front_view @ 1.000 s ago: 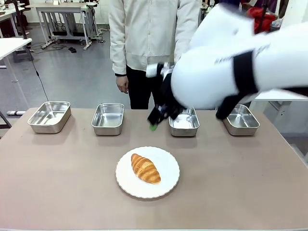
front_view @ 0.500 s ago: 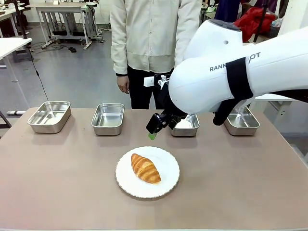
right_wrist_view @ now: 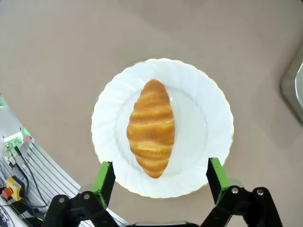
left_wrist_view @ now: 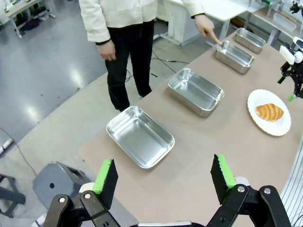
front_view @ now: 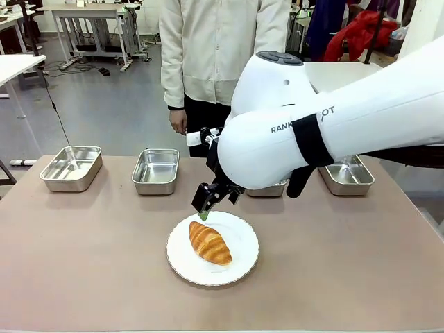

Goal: Place the bread in the container.
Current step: Place the Butter Roll into the Airtight Container indicated by the human.

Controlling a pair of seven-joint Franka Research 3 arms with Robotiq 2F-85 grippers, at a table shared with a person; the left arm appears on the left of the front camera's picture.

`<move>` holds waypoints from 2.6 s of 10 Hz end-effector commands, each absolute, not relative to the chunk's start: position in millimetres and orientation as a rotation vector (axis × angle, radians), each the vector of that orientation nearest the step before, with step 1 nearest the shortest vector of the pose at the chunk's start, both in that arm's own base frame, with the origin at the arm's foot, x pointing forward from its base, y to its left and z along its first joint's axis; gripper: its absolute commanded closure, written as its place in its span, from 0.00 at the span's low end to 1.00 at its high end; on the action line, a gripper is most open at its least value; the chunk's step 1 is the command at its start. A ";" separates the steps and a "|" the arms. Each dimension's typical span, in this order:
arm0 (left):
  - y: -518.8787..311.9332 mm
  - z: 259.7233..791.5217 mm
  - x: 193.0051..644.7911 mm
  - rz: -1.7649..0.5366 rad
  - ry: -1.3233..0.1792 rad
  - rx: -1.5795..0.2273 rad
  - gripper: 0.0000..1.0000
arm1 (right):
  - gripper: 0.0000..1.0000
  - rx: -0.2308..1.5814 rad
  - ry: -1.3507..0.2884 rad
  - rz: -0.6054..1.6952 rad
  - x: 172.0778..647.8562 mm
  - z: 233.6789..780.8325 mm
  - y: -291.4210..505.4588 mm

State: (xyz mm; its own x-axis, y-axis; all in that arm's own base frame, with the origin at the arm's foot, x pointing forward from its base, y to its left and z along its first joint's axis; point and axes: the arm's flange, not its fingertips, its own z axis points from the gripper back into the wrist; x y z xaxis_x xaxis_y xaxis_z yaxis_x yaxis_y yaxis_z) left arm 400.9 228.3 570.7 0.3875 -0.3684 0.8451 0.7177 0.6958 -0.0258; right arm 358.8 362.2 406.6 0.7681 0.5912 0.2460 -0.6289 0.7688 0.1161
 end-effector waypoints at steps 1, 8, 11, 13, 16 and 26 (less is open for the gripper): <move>228.6 571.7 398.9 -0.729 -0.952 -0.431 0.00 | 0.00 0.105 -0.139 0.679 355.2 379.2 423.6; 228.6 571.7 398.9 -0.729 -0.952 -0.431 0.00 | 0.00 0.011 -0.127 0.622 347.5 344.1 438.6; 228.6 571.7 398.9 -0.729 -0.952 -0.431 0.00 | 0.00 0.007 -0.113 0.607 347.9 333.3 429.3; 228.6 571.7 398.9 -0.729 -0.952 -0.431 0.00 | 0.00 -0.004 -0.100 0.597 349.9 322.0 422.8; 228.6 571.7 398.9 -0.729 -0.952 -0.431 0.00 | 0.00 0.013 -0.096 0.598 352.3 309.3 416.4; 228.6 571.7 398.9 -0.729 -0.952 -0.431 0.00 | 0.45 0.018 0.001 0.613 351.4 302.8 417.9</move>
State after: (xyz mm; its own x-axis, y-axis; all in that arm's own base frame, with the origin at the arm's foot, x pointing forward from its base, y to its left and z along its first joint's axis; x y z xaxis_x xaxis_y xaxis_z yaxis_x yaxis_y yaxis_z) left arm 400.8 228.3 570.7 0.3876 -0.3685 0.8450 0.7180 0.6956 -0.0260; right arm 351.8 414.9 307.5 0.8185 0.5717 0.0574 -0.5725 0.8199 -0.0029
